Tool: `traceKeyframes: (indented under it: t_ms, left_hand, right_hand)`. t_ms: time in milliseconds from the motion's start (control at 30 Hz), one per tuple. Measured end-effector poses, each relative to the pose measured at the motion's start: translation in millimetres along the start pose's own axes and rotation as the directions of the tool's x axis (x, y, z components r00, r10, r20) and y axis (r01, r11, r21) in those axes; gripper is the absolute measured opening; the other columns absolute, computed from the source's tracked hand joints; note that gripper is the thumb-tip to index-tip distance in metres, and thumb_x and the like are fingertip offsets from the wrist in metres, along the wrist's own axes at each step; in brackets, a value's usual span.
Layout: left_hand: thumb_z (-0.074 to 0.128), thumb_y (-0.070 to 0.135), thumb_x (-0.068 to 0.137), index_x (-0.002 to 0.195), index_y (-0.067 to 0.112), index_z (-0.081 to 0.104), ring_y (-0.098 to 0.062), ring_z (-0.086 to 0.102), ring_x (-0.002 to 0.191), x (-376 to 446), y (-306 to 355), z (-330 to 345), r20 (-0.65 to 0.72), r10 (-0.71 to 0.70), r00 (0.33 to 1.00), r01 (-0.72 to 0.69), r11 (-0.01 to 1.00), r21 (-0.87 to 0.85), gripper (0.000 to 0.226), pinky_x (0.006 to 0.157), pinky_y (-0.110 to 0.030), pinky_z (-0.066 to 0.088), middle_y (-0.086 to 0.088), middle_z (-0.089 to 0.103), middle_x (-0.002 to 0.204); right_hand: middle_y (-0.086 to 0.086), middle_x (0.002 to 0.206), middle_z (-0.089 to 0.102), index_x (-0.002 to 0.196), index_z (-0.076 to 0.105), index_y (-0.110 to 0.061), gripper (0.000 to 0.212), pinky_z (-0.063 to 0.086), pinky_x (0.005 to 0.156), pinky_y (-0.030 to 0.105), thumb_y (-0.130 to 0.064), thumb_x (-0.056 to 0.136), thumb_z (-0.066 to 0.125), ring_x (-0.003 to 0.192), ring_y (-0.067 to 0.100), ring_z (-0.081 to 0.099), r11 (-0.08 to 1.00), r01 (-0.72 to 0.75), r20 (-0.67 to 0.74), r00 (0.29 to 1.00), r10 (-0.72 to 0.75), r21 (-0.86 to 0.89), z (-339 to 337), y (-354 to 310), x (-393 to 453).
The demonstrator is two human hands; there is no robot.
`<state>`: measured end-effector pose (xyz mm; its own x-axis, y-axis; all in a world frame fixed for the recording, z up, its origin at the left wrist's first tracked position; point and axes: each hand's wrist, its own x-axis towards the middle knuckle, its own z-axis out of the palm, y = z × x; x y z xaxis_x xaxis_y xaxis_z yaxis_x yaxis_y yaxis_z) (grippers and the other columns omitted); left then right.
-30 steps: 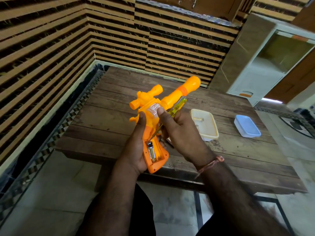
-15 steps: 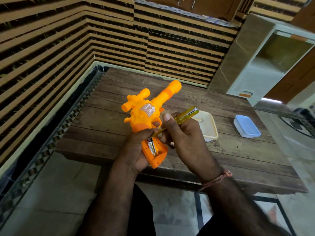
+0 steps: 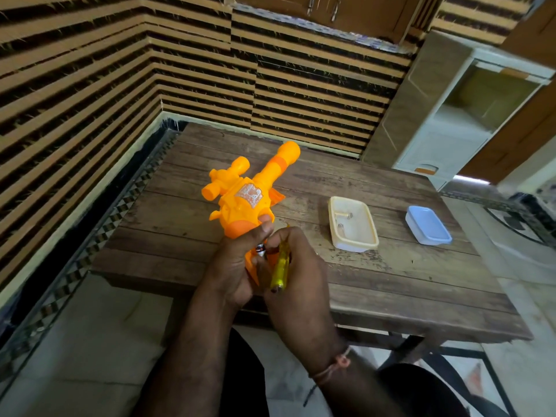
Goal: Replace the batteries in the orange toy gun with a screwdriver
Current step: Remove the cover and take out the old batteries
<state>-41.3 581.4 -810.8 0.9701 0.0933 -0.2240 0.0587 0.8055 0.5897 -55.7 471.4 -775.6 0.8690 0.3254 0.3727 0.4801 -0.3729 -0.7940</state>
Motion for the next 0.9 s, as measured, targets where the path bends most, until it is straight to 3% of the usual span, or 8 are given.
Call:
traceKeyframes:
  t_ms: [133, 233, 300, 367, 433, 567, 667, 900]
  left_hand:
    - [0.071, 0.032, 0.078, 0.106, 0.013, 0.059, -0.025, 0.069, 0.069, -6, 3, 7, 0.021, 0.049, 0.999, -0.049, 0.999, -0.001, 0.036, 0.061, -0.034, 0.059, -0.011, 0.066, 0.081]
    - [0.09, 0.051, 0.054, 0.132, 0.006, 0.054, -0.019, 0.065, 0.075, -4, 5, 5, -0.04, 0.089, 0.995, -0.087, 0.996, 0.037, 0.097, 0.065, -0.035, 0.055, -0.006, 0.064, 0.087]
    - [0.093, 0.061, 0.036, 0.136, 0.008, 0.054, -0.012, 0.057, 0.065, -2, 6, 0, -0.128, 0.137, 0.982, -0.133, 0.99, 0.039, 0.12, 0.057, -0.03, 0.051, 0.001, 0.057, 0.081]
    - [0.091, 0.066, 0.035, 0.135, 0.008, 0.055, -0.01, 0.055, 0.061, 0, 5, -2, -0.144, 0.144, 0.979, -0.144, 0.99, 0.008, 0.12, 0.052, -0.028, 0.05, 0.003, 0.057, 0.078]
    - [0.086, 0.072, 0.037, 0.138, 0.009, 0.053, -0.01, 0.054, 0.06, 0, 5, 0, -0.137, 0.153, 0.979, -0.157, 0.987, -0.015, 0.123, 0.052, -0.027, 0.05, 0.004, 0.06, 0.077]
    - [0.078, 0.083, 0.035, 0.14, 0.01, 0.052, -0.009, 0.054, 0.061, 0, 3, 2, -0.153, 0.175, 0.973, -0.177, 0.984, -0.004, 0.131, 0.053, -0.026, 0.05, 0.006, 0.062, 0.076]
    - [0.075, 0.085, 0.036, 0.141, 0.011, 0.051, -0.01, 0.053, 0.06, -2, 4, 1, -0.145, 0.174, 0.974, -0.177, 0.984, -0.006, 0.132, 0.054, -0.027, 0.05, 0.006, 0.062, 0.075]
    - [0.075, 0.085, 0.034, 0.138, 0.009, 0.053, -0.011, 0.055, 0.058, -3, 4, 3, -0.125, 0.161, 0.979, -0.164, 0.986, -0.017, 0.131, 0.054, -0.028, 0.051, 0.004, 0.06, 0.071]
  right_hand:
    - [-0.008, 0.081, 0.064, 0.091, 0.053, -0.022, 0.027, 0.054, 0.069, 0.042, -0.007, 0.077, 0.07, 0.075, 0.014, 0.063, 0.993, -0.013, -0.076, 0.997, 0.022, 0.116, -3, -11, 5]
    - [-0.003, 0.084, 0.063, 0.091, 0.054, -0.016, 0.028, 0.055, 0.07, 0.035, 0.005, 0.079, 0.068, 0.077, 0.013, 0.064, 0.972, 0.027, -0.194, 0.981, 0.02, 0.235, -22, -6, 19]
    - [-0.004, 0.082, 0.065, 0.09, 0.054, -0.019, 0.029, 0.055, 0.072, 0.03, 0.003, 0.08, 0.07, 0.077, 0.01, 0.065, 0.992, -0.03, -0.231, 0.971, 0.057, 0.12, -38, 8, 32]
    - [-0.009, 0.076, 0.064, 0.088, 0.055, -0.017, 0.027, 0.047, 0.067, 0.009, 0.003, 0.08, 0.071, 0.074, -0.004, 0.062, 0.993, -0.099, -0.195, 0.977, 0.086, -0.057, -49, 21, 39]
    - [-0.015, 0.072, 0.061, 0.088, 0.058, -0.016, 0.027, 0.041, 0.062, 0.004, 0.004, 0.077, 0.072, 0.07, -0.01, 0.059, 0.972, -0.146, -0.107, 0.986, 0.128, -0.184, -52, 30, 40]
    - [-0.004, 0.082, 0.069, 0.096, 0.058, -0.021, 0.028, 0.052, 0.072, 0.033, -0.014, 0.075, 0.076, 0.079, 0.016, 0.065, 0.915, -0.124, 0.06, 0.986, 0.159, -0.385, -46, 42, 42]
    - [0.003, 0.087, 0.071, 0.097, 0.055, -0.023, 0.029, 0.051, 0.07, 0.035, -0.015, 0.076, 0.074, 0.083, 0.026, 0.065, 0.866, -0.082, 0.138, 0.976, 0.171, -0.493, -39, 44, 46]
    - [0.007, 0.093, 0.07, 0.102, 0.053, -0.023, 0.033, 0.054, 0.074, 0.04, -0.016, 0.076, 0.072, 0.087, 0.029, 0.065, 0.811, -0.023, 0.191, 0.968, 0.164, -0.585, -31, 48, 50]
